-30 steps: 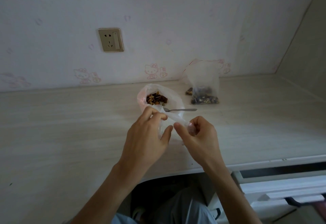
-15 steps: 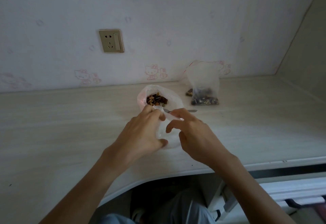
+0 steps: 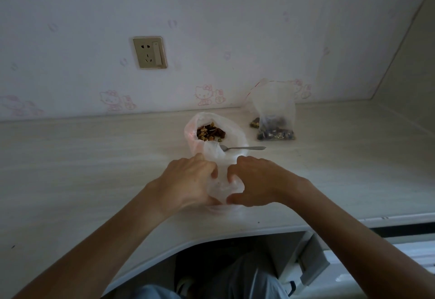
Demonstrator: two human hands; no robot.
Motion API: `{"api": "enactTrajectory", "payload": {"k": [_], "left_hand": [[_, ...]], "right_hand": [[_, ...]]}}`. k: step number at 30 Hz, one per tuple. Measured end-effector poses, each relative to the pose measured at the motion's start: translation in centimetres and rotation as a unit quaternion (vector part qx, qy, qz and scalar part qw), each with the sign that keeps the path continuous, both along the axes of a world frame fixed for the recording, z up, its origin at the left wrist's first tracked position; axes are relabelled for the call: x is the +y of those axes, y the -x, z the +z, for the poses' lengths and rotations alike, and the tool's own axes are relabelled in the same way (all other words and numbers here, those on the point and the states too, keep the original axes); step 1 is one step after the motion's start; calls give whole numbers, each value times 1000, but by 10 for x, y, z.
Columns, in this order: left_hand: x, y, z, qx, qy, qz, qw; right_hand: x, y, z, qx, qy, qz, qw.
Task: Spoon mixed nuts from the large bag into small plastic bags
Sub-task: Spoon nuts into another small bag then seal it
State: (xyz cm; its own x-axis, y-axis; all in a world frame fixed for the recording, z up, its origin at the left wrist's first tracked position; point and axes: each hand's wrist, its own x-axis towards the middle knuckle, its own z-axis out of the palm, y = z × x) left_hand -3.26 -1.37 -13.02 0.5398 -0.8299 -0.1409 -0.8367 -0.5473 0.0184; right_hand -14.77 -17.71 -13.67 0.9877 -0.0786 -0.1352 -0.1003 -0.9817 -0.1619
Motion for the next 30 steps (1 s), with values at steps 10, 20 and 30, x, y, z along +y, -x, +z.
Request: {"api": "enactTrajectory", "payload": {"k": [10,20,30], "left_hand": [[16,-24,-35,102,130,-12,986],[16,-28,-53,152,291,-10,944],[18,-22,-51,321,554,144,755]], "right_hand": [[-16,10,-26,-92,-53,-24,994],[-28,4,-38,-121,-107,-51,986],[-25,10,-26,-341,-449,-213,798]]}}
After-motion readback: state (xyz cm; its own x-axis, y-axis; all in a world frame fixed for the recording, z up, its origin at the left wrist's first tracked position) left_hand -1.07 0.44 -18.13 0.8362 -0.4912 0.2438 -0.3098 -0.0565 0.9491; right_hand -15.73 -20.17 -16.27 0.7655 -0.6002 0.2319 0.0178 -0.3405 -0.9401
